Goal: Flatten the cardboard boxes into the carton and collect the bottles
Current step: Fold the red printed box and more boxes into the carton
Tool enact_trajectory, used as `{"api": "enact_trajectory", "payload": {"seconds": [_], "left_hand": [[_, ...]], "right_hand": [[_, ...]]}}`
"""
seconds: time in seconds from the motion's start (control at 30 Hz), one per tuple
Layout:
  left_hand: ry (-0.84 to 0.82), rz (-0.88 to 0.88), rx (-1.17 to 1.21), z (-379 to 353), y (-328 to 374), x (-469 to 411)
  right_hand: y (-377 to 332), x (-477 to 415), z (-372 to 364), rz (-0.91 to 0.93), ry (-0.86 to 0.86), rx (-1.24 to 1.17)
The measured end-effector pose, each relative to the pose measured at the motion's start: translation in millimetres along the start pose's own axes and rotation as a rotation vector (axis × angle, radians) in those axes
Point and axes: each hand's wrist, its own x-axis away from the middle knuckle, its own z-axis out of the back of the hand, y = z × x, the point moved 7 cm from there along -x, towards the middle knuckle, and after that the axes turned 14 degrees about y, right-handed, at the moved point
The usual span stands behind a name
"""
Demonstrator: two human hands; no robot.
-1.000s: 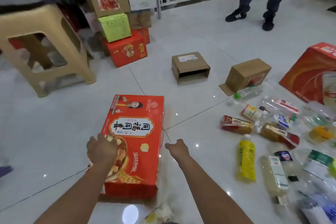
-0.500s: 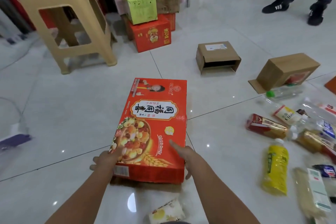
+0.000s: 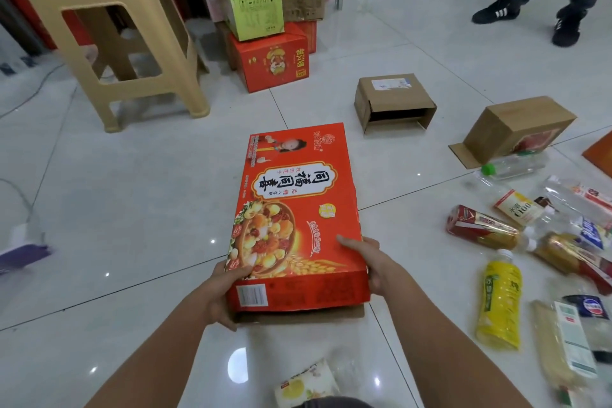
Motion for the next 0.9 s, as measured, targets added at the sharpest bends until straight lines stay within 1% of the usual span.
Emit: {"api": "enact_trajectory", "payload": {"seconds": [0.07,0.13,0.2,0.27,0.33,0.43,0.47,0.57,0.63,0.7,0.77,0.83,0.9], "left_hand": [[-0.073,-0.032,-0.094,-2.2,5.0,4.9],[-0.089,-0.087,-0.22,-3.1,9.2,1.6],[0.004,-0.159,-0.31,-1.5,16.2,-1.4],[0.137,-0.28,-0.323,-0.7,26.2,-0.6],[0.261,-0.355,-0.362,0.0,32.2,0.8],[0.359,-0.337,-0.353,5.1,40.9,11.2],[0.373,-0.325,-0.328,5.9,44.3,13.9],[0.404,-0.265,-0.232,6.4,51.3,20.0],[0.399,-0.217,-0.198,3.6,51.9,18.3],[0.405,-0.172,-0.178,2.3,48.5,17.4],[0.424,-0.228,-0.217,3.4,49.3,15.1],[0.496,-0.267,-0.267,8.7,51.7,14.1],[0.492,-0.209,-0.194,7.6,51.4,14.0]], "right_hand": [[-6.7,-1.9,3.6,0.029,-0.04,0.083],[-9.1,-1.9,6.1,0.047,-0.077,0.192],[-13.9,1.4,8.1,0.098,-0.08,0.281],[-18.5,5.0,10.7,0.165,-0.044,0.329],[-22.3,5.6,7.8,0.244,-0.061,0.346],[-29.7,9.1,-1.7,0.481,-0.124,0.452],[-30.8,6.3,-3.5,0.549,-0.087,0.486],[-39.0,2.6,0.1,0.688,0.137,0.485],[-46.4,7.8,-2.4,0.759,0.189,0.467],[-52.8,13.5,-5.5,0.801,0.193,0.45],[-57.2,12.7,-3.9,0.787,0.192,0.402],[-63.4,13.7,-1.0,0.772,0.186,0.362],[-72.9,14.8,2.2,0.765,0.178,0.339]]}}
